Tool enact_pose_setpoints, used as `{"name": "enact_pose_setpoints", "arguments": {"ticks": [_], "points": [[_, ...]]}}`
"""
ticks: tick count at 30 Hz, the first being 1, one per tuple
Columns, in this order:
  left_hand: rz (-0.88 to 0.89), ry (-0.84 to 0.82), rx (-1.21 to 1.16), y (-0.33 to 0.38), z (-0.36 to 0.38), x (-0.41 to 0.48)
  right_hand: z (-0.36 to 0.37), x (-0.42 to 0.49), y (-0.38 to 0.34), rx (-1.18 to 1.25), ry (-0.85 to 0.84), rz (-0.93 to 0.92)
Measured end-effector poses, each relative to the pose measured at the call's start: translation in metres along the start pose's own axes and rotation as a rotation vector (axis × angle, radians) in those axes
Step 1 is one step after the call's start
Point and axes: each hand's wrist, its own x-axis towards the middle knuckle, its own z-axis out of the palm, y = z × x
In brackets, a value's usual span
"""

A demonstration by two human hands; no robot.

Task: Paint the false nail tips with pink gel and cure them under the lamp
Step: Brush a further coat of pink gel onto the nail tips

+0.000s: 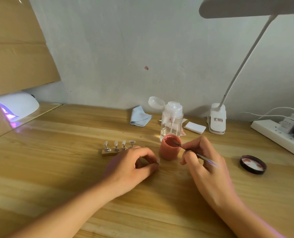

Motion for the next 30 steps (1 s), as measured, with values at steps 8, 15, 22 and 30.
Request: {"name": "enact_pose_setpoints", "arguments": {"ticks": [8, 15, 22, 30], "points": [[-0.013, 0.010, -0.009, 0.0014, 0.0000, 0.0011, 0.0002, 0.0019, 0.0020, 0.103, 0.002, 0.042], [0.056, -0.044, -0.002, 0.0033, 0.0007, 0.0005, 0.0026, 0.0010, 0.0042, 0.060, -0.008, 0.029], [0.061, -0.006, 0.047, 0.0040, 0.0028, 0.0001, 0.0010, -0.0012, 0.0077, 0.034, -0.030, 0.031], [0.027, 0.046, 0.062, 0.0011, 0.0004, 0.0018, -0.0002, -0.0015, 0.0005, 0.052, -0.046, 0.026]]}}
